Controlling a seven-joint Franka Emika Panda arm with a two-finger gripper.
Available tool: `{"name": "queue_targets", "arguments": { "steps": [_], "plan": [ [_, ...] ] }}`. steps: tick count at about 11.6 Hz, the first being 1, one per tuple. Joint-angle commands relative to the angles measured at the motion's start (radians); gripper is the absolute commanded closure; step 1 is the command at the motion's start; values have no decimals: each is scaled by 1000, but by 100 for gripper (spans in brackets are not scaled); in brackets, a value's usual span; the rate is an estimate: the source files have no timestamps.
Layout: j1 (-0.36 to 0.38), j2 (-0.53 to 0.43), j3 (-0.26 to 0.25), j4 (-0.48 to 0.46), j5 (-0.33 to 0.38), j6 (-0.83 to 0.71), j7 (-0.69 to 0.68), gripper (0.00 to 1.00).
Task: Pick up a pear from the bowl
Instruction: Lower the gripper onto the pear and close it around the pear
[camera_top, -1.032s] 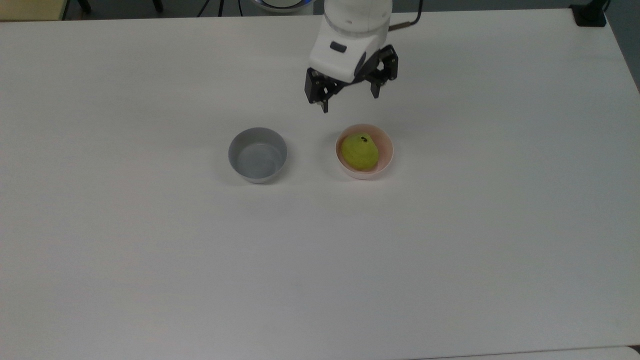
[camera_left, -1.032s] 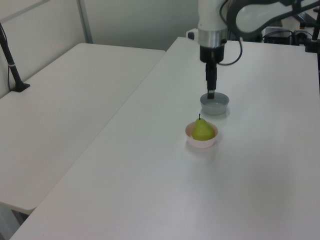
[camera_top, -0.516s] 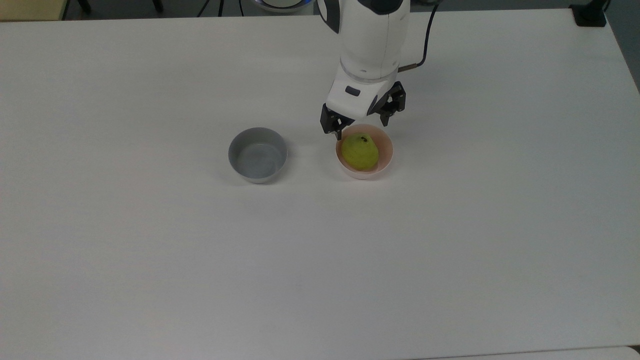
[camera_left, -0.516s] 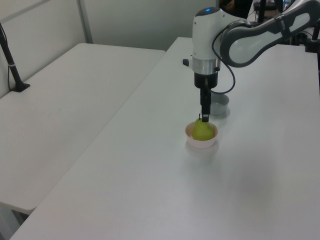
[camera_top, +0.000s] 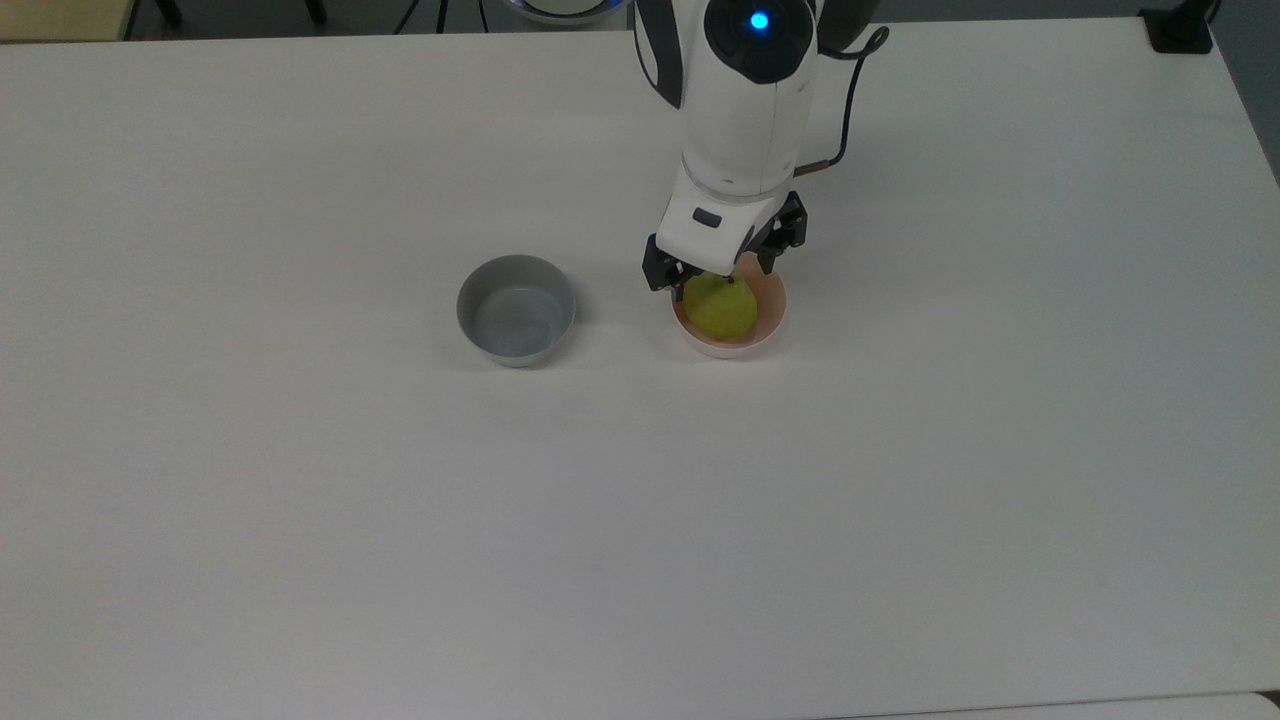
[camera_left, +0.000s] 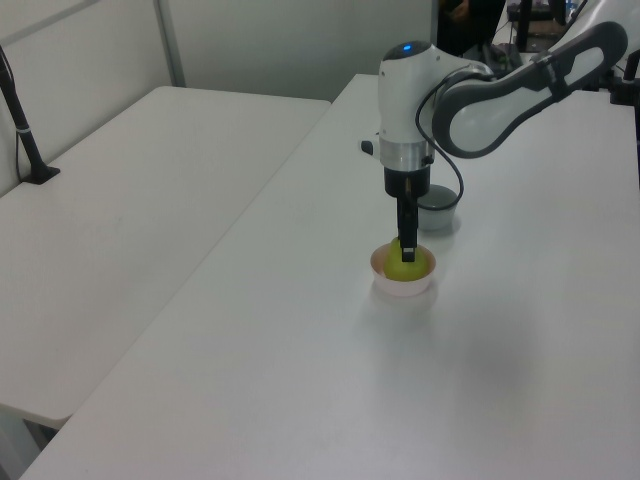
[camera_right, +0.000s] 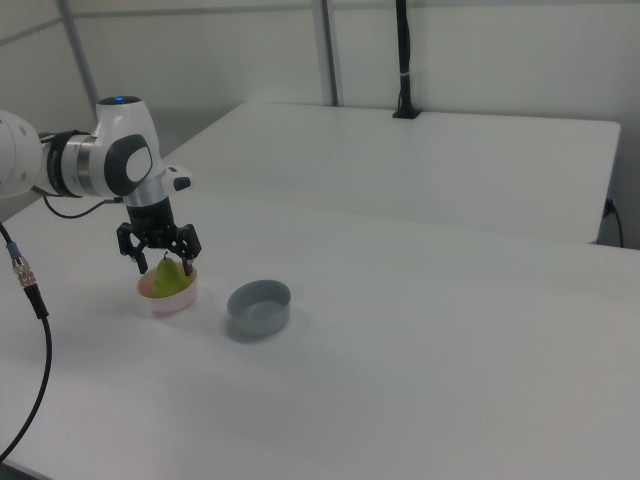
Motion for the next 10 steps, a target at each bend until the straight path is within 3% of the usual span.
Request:
{"name": "queue_targets", "arguments": {
  "steps": [1, 2, 3, 7, 10],
  "plan": [
    [18, 7, -5, -13, -36, 36, 31, 17],
    [18, 7, -5, -12, -34, 34, 34, 54],
    [17, 7, -5, -12, -29, 36, 48, 100],
    [18, -3, -5, -12, -25, 21, 80, 100],
    [9, -77, -5, -4, -22, -54, 84, 100]
  ]
}}
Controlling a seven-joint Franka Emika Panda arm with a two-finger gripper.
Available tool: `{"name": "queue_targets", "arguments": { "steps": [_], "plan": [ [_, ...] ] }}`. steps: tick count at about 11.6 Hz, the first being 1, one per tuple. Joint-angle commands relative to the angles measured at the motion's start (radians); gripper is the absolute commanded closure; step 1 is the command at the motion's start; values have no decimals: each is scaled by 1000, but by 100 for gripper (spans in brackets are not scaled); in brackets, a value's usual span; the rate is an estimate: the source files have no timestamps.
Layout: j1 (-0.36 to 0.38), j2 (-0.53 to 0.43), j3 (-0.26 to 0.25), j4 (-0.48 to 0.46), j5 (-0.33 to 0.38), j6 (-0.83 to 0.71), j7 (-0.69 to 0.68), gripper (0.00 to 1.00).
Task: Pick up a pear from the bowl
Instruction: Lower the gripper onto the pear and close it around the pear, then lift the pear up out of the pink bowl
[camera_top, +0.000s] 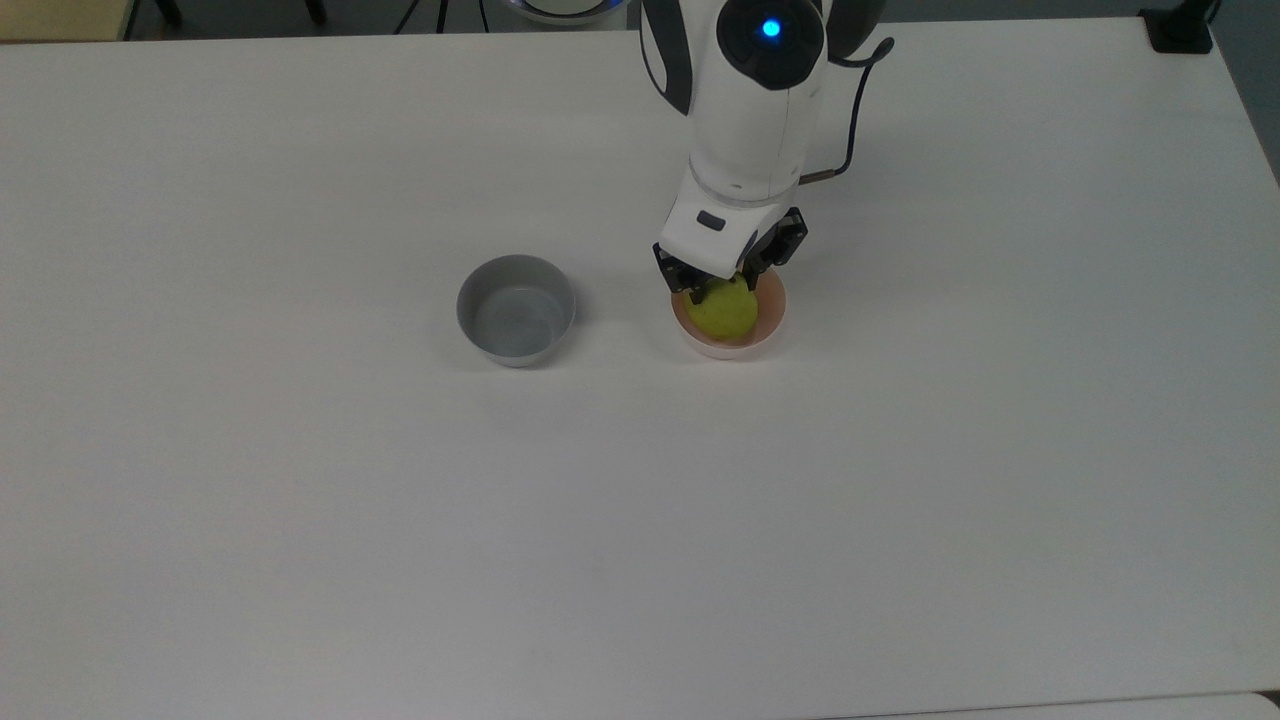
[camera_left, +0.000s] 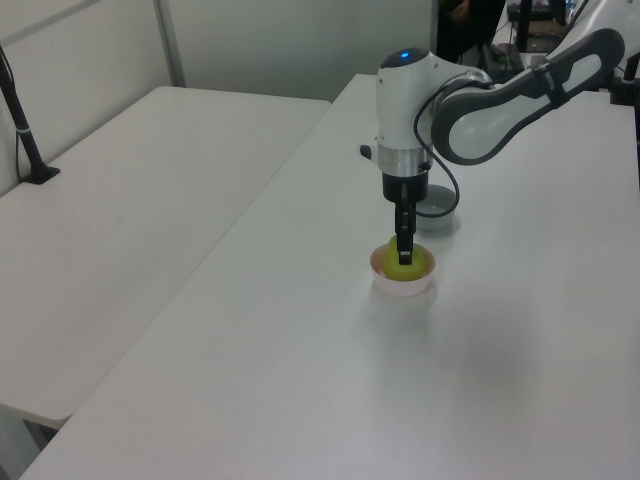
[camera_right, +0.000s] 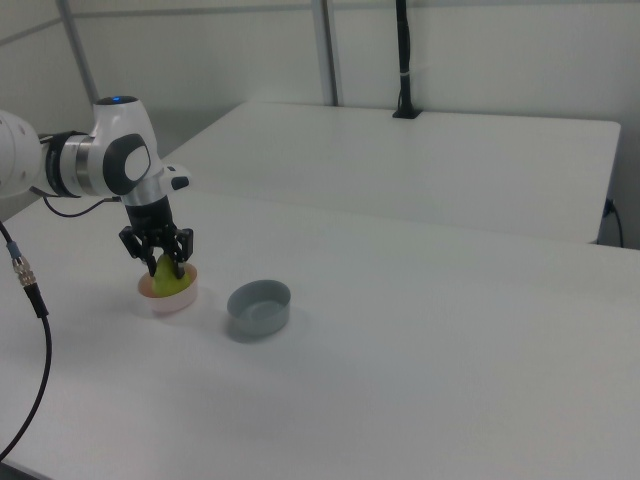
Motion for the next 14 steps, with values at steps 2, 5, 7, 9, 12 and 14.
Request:
{"name": "queue_targets", "arguments": {
  "steps": [2, 5, 7, 9, 12, 14],
  "plan": [
    [-5, -134, -5, 14, -6, -132, 21, 100],
    [-31, -200, -5, 51, 14, -255, 13, 100],
    [-53, -266, -6, 57, 23, -320, 10, 100],
    [-78, -303, -14, 109, 26, -405, 7, 100],
    [-114, -343, -23, 136, 44, -493, -20, 100],
    [-143, -394, -72, 134, 122, -539, -139, 100]
  ]
}}
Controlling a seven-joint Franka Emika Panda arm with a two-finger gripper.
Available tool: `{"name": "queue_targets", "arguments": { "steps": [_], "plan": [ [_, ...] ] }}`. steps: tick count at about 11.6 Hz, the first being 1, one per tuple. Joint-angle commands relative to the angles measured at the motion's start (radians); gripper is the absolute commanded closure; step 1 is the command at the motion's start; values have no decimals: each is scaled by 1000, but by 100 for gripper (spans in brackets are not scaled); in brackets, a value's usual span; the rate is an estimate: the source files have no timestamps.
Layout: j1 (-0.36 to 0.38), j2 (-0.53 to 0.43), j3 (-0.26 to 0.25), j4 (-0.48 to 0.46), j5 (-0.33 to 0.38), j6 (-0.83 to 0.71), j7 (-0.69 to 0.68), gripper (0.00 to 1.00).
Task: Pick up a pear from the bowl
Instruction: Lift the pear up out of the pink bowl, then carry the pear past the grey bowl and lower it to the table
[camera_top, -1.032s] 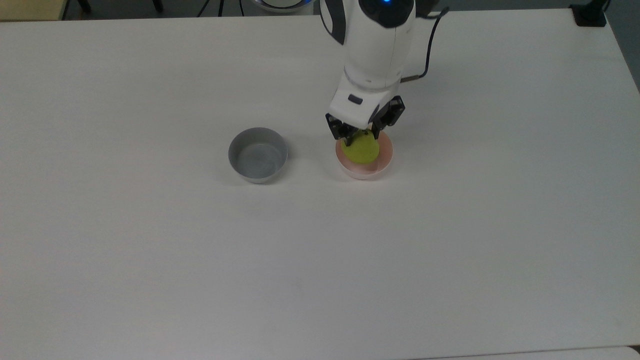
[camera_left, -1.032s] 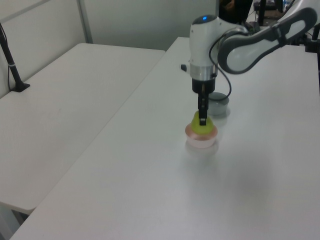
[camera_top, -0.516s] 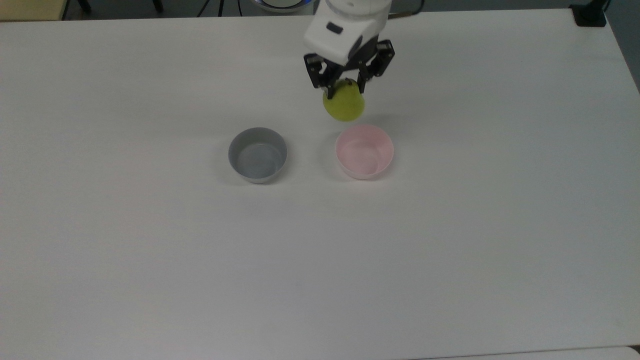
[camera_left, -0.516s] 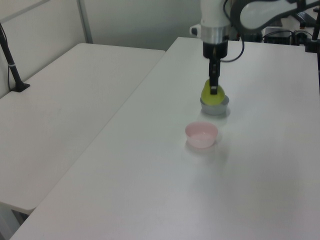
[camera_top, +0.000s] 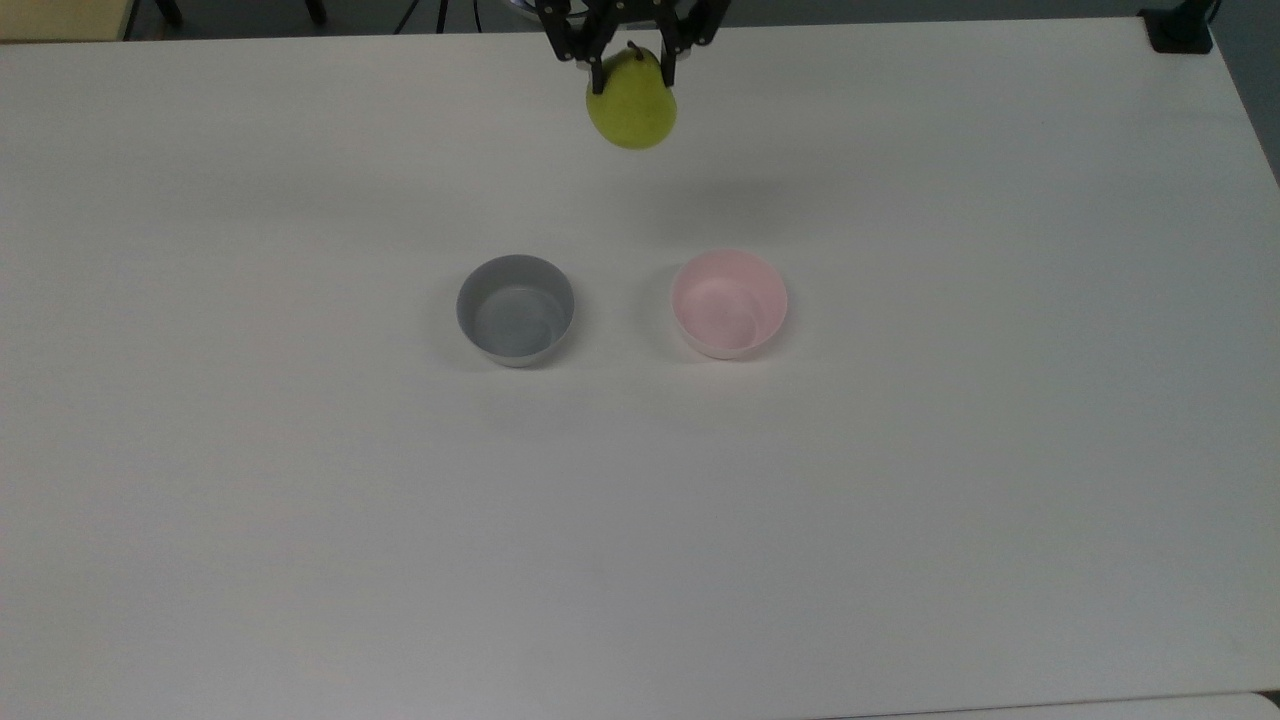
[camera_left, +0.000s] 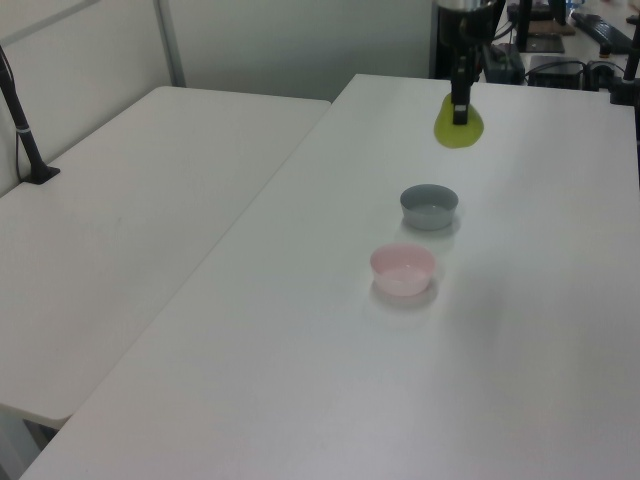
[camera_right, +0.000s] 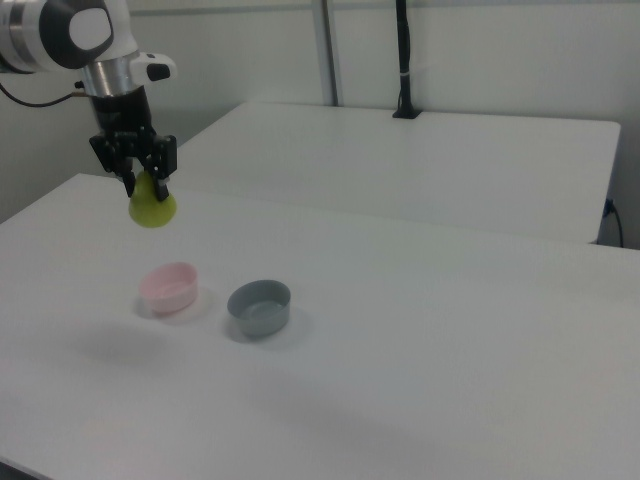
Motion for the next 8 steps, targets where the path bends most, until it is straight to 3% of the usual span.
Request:
{"name": "queue_targets", "arguments": {
  "steps": [1, 4, 8],
  "plan": [
    [-51, -72, -72, -1, 104, -61, -171, 100],
    [-129, -72, -78, 8, 102, -50, -318, 100],
    [-176, -57, -167, 36, 102, -29, -478, 100]
  ]
}}
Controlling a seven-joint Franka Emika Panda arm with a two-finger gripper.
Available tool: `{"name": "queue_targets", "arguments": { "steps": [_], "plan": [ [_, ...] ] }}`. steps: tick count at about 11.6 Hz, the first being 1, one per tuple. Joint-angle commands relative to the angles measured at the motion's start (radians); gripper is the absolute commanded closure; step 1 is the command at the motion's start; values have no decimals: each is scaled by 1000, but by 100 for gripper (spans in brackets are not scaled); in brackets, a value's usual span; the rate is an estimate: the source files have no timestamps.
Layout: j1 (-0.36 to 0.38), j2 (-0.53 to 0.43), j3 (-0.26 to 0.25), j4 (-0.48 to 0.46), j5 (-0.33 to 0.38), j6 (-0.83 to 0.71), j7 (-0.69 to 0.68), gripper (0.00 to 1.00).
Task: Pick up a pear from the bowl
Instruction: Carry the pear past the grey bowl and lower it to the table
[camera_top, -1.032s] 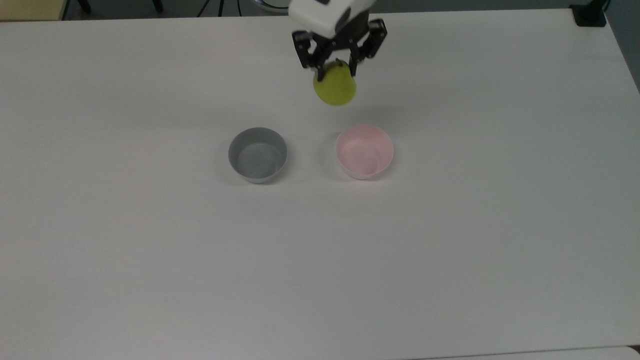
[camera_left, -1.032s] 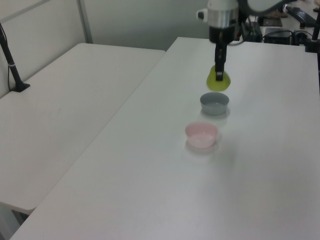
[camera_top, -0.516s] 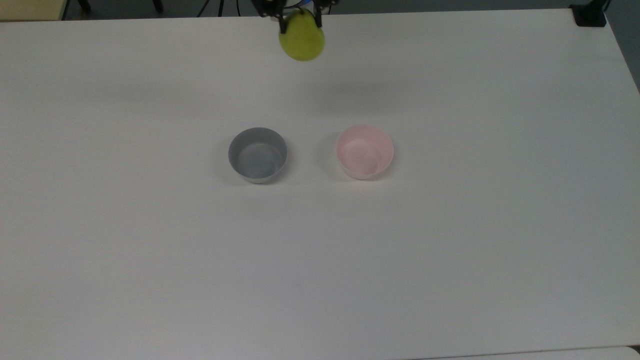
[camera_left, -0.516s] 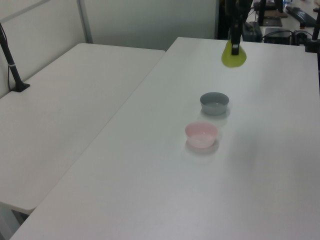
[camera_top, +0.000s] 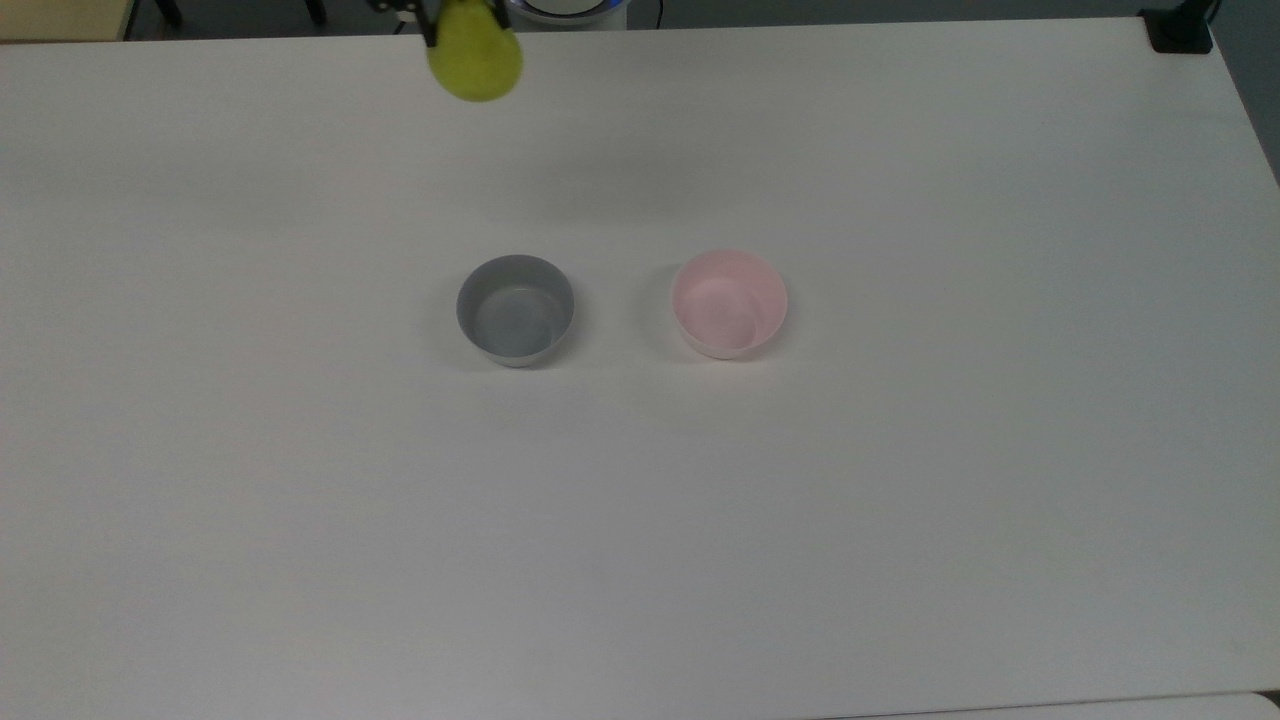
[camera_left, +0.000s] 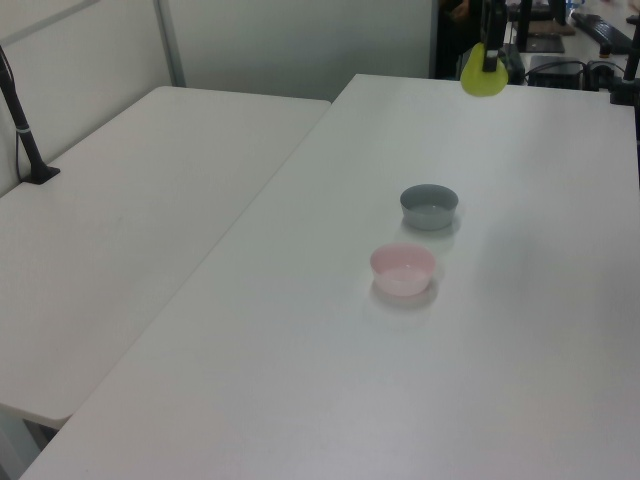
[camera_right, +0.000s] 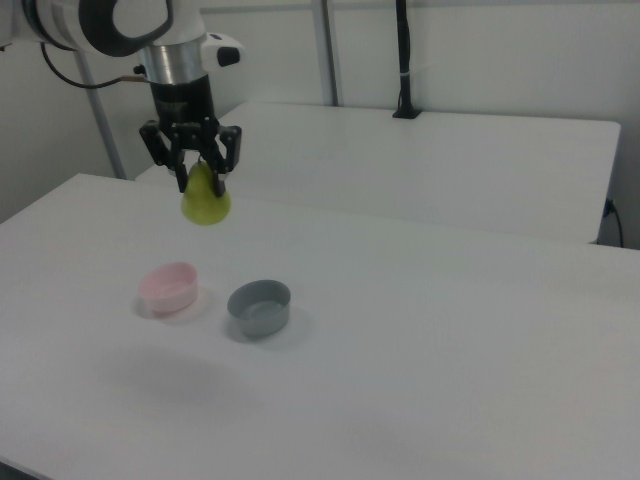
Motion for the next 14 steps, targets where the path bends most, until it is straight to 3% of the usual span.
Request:
{"name": "queue_targets", "arguments": {
  "steps": [1, 3, 6, 11, 14],
  "plan": [
    [-33, 13, -73, 28, 17, 52, -119, 100],
    [-42, 62, -130, 28, 19, 127, -147, 100],
    [-65, 169, -164, 23, 22, 274, -150, 100],
    [-90, 336, -164, 21, 8, 478, -152, 100],
    [-111, 398, -165, 8, -2, 499, -158, 100]
  ]
}}
